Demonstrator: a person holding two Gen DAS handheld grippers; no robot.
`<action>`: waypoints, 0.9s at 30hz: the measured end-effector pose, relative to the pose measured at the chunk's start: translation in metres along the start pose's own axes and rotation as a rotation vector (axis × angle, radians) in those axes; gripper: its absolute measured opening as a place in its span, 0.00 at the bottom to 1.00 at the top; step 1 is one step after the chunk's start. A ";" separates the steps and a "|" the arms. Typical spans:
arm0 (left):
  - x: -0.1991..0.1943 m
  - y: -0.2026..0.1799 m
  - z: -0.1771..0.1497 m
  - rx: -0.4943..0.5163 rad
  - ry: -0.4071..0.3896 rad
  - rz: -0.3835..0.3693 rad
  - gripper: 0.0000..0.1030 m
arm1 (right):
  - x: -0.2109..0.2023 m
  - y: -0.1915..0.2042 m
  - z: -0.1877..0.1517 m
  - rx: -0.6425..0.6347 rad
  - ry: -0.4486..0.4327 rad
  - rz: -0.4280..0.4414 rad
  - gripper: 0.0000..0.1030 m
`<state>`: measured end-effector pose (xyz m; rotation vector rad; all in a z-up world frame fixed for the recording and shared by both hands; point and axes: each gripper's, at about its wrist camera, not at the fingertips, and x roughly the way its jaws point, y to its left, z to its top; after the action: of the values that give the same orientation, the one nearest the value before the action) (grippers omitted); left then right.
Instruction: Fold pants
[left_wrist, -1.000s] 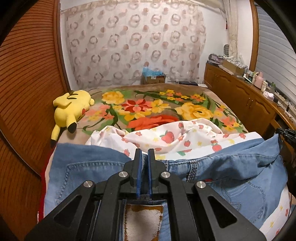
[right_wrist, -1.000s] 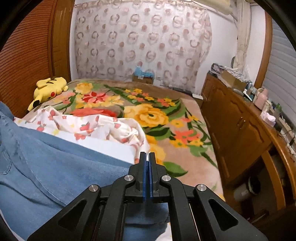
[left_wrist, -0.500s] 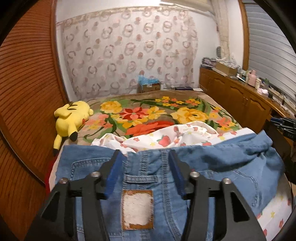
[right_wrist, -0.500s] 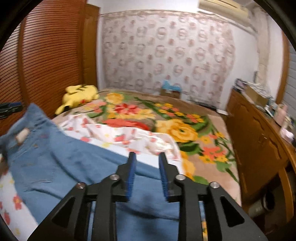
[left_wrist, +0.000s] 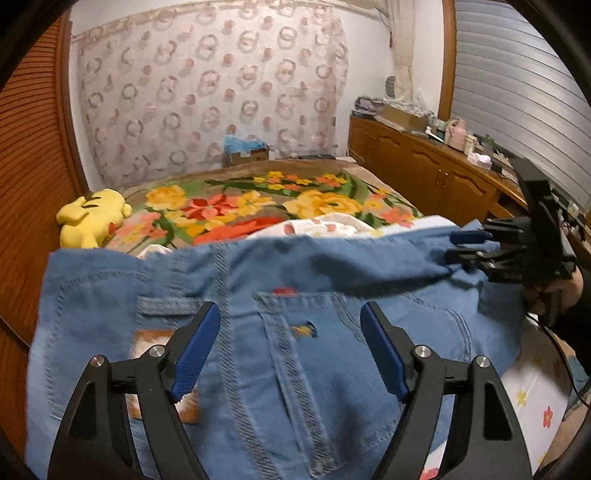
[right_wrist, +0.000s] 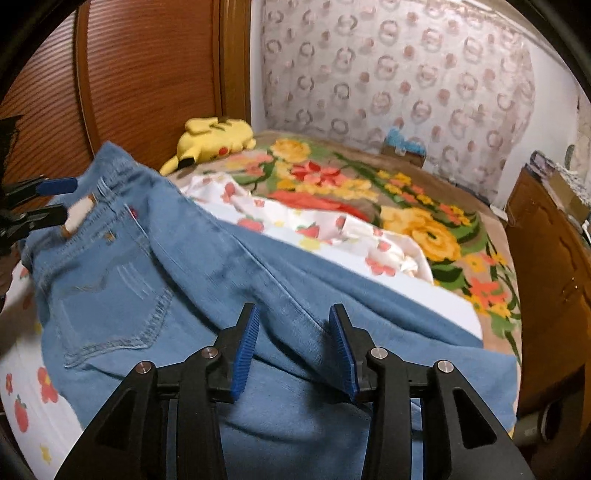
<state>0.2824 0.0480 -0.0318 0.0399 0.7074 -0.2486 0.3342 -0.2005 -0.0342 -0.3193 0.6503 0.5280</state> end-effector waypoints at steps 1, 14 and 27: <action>0.000 -0.004 -0.003 0.003 0.006 -0.004 0.76 | 0.004 -0.001 0.003 0.000 0.013 0.001 0.40; -0.005 -0.012 -0.006 0.020 0.018 -0.009 0.76 | -0.012 0.010 0.030 -0.096 -0.009 -0.006 0.04; -0.018 -0.005 -0.016 -0.001 0.019 0.017 0.76 | -0.004 0.015 0.042 0.008 -0.112 -0.081 0.04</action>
<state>0.2575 0.0492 -0.0319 0.0470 0.7263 -0.2318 0.3437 -0.1713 -0.0014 -0.3046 0.5292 0.4626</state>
